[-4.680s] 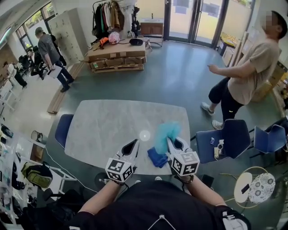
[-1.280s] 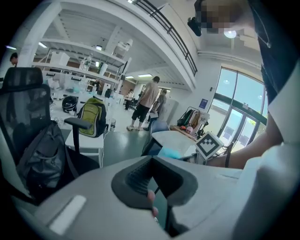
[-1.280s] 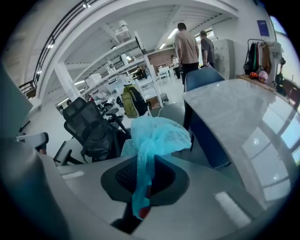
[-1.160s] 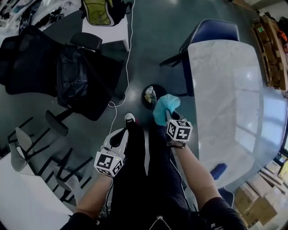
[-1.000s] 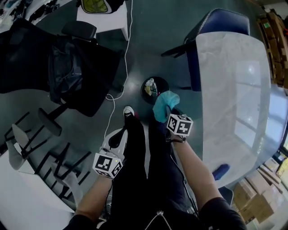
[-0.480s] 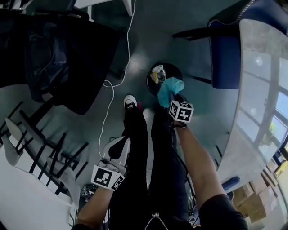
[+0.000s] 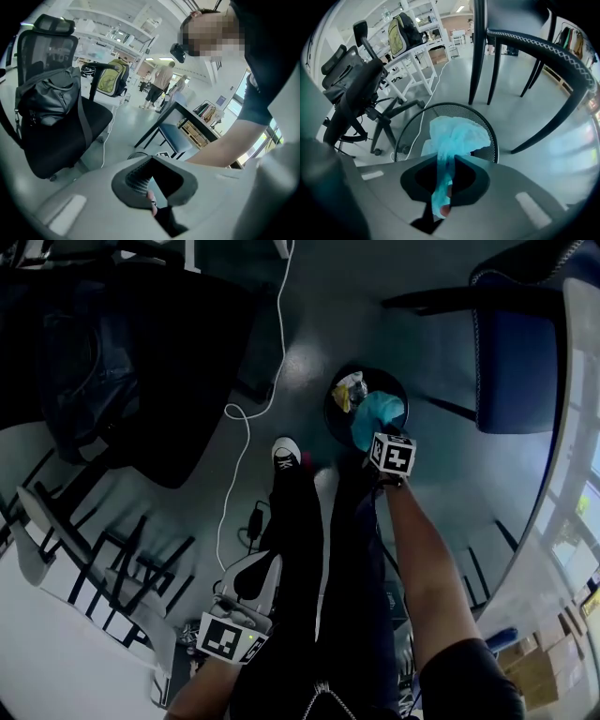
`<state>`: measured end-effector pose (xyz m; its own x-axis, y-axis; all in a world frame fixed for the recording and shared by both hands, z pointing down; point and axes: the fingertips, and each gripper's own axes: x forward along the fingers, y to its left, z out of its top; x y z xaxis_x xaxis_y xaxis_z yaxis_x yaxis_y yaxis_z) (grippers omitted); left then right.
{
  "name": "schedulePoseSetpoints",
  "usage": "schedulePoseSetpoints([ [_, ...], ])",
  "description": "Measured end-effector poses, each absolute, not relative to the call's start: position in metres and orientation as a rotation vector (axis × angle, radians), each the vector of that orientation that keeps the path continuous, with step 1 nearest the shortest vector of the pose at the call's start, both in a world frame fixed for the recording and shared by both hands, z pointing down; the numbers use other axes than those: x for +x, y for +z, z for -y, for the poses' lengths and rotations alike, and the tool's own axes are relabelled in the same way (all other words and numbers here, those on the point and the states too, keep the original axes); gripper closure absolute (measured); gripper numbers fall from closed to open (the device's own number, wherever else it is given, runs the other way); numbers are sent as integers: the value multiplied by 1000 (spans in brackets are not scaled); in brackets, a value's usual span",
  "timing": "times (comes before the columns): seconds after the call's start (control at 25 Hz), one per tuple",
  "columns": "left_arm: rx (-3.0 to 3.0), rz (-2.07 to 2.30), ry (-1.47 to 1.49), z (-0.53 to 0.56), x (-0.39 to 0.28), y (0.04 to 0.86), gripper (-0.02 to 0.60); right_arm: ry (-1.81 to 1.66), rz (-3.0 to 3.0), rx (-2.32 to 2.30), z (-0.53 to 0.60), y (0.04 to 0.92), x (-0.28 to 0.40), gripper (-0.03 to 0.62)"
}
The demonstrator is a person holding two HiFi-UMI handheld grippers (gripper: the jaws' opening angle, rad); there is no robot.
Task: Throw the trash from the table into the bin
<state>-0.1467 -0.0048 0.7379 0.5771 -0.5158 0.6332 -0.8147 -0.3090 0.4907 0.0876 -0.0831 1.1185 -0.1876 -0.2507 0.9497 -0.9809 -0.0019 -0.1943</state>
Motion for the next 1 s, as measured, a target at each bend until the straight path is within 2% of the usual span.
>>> schedulePoseSetpoints([
  [0.16, 1995, 1046, 472, 2, -143, 744, 580, 1237, 1512, 1313, 81, 1136, 96, 533],
  [0.6, 2031, 1044, 494, 3, -134, 730, 580, 1284, 1544, 1223, 75, 1130, 90, 376],
  [0.8, 2030, 1071, 490, 1, -134, 722, 580, 1268, 1547, 1237, 82, 1113, 95, 364],
  [1.0, 2043, 1081, 466, 0, -129, 695, 580, 1326, 1600, 1247, 81, 1055, 85, 373],
])
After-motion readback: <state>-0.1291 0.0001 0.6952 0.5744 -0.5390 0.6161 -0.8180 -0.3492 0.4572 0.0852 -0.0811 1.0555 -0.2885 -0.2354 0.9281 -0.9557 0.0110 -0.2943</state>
